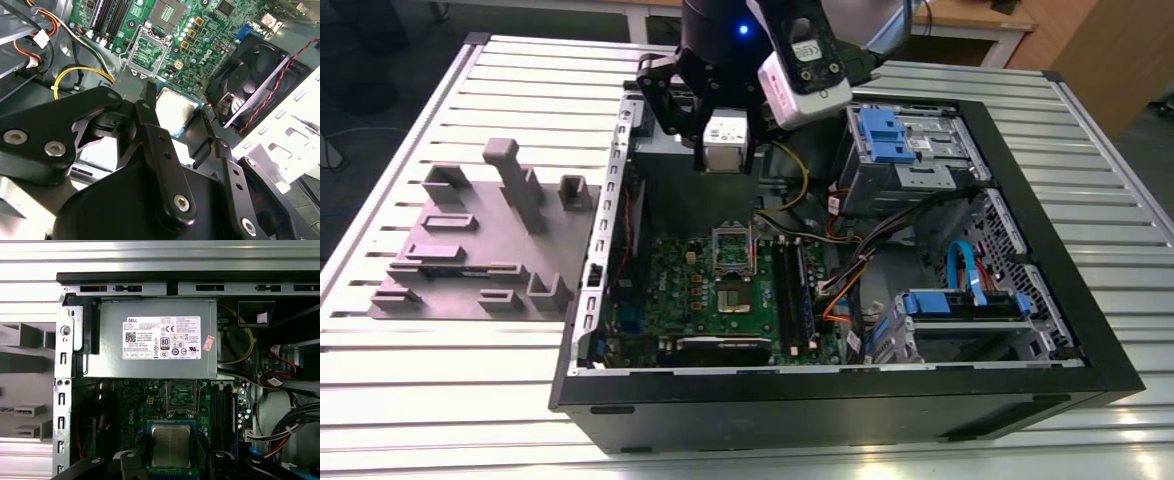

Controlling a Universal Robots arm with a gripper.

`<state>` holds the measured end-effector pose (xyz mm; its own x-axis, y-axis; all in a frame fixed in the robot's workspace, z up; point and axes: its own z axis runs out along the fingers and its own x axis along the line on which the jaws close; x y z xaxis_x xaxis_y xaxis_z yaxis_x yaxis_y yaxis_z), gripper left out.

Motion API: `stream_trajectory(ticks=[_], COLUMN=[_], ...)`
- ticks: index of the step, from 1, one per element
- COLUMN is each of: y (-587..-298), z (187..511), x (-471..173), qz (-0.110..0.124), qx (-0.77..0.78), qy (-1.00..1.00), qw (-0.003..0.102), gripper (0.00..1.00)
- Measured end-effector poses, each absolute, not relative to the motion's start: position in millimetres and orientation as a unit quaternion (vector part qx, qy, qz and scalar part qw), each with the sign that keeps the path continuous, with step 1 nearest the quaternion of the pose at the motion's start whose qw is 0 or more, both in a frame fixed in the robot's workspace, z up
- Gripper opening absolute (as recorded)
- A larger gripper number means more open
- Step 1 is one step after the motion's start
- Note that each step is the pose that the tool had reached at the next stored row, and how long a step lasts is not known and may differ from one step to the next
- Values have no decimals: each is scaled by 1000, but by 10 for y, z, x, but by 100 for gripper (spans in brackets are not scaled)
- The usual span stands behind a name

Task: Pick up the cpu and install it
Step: 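Place the cpu into insertion slot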

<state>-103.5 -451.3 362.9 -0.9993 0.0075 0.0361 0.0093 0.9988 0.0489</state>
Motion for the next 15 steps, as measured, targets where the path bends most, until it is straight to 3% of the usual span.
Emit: stream_trajectory(ticks=[15], y=[-4513], z=[3629], x=[-1089], qz=[-24], qx=[-4], qy=[-1000], qw=[18], gripper=[47])
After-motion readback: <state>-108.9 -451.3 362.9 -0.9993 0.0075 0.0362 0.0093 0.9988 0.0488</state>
